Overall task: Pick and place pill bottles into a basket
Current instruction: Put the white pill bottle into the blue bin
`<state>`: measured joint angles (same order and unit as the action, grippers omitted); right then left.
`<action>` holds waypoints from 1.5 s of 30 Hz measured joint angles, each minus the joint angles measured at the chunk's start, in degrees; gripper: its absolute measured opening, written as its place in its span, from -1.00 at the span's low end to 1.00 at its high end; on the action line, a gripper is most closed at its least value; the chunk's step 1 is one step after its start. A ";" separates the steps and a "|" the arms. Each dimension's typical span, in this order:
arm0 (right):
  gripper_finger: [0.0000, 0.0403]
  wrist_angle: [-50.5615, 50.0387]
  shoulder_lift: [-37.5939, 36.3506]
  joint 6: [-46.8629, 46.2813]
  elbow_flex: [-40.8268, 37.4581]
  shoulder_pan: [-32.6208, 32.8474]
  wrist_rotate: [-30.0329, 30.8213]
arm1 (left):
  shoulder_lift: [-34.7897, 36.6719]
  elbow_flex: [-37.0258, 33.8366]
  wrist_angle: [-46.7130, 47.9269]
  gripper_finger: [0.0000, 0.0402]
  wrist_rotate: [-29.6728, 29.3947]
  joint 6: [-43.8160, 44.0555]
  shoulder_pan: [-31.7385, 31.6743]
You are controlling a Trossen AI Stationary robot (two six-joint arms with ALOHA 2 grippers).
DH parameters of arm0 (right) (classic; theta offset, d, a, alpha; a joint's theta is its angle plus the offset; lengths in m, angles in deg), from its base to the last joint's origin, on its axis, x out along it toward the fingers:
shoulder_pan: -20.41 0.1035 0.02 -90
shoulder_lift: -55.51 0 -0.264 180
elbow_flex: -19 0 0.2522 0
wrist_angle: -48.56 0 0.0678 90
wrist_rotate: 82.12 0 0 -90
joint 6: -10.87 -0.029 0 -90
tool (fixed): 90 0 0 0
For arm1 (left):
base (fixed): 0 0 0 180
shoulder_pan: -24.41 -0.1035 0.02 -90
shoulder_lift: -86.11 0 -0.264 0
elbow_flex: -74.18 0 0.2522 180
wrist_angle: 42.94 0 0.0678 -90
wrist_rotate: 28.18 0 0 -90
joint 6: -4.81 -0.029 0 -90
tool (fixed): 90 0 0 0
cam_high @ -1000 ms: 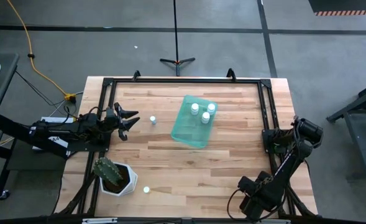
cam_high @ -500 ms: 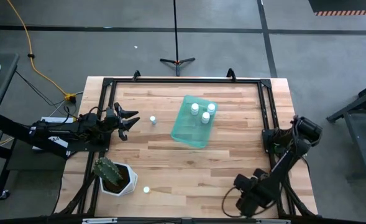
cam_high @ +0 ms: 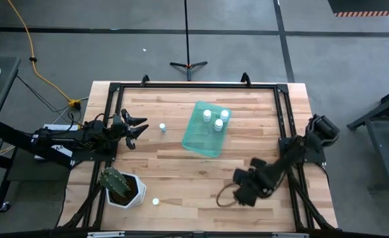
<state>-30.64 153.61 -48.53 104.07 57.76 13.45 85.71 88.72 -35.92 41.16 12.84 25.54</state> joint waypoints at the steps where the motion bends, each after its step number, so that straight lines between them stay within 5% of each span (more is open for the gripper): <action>1: -0.26 -0.69 -0.78 2.23 0.00 -1.31 1.15 | 0.01 0.00 0.00 -0.08 0.00 0.00 -0.01; 8: -0.23 -3.18 -9.72 21.47 0.00 -11.96 11.22 | 0.00 -0.02 0.13 -0.08 0.14 -0.04 0.00; 13: -0.26 4.39 -15.49 38.19 0.00 -24.25 15.71 | 0.01 0.00 0.34 -0.08 0.17 -0.04 0.00; 22: -0.26 24.44 -11.94 64.39 0.00 -43.01 1.74 | 0.01 0.00 0.76 -0.08 0.15 -0.02 0.00; 34: -0.26 27.03 -1.80 67.32 0.00 -46.69 -8.12 | 0.02 0.00 0.59 -0.08 0.11 -0.02 0.00; 45: -0.24 20.89 -1.71 65.19 0.00 -43.52 -7.44 | 0.00 -0.02 0.61 -0.08 -0.09 -0.22 0.00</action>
<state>-9.75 151.91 16.66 104.07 14.24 6.01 85.71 88.70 -35.31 41.07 12.63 25.54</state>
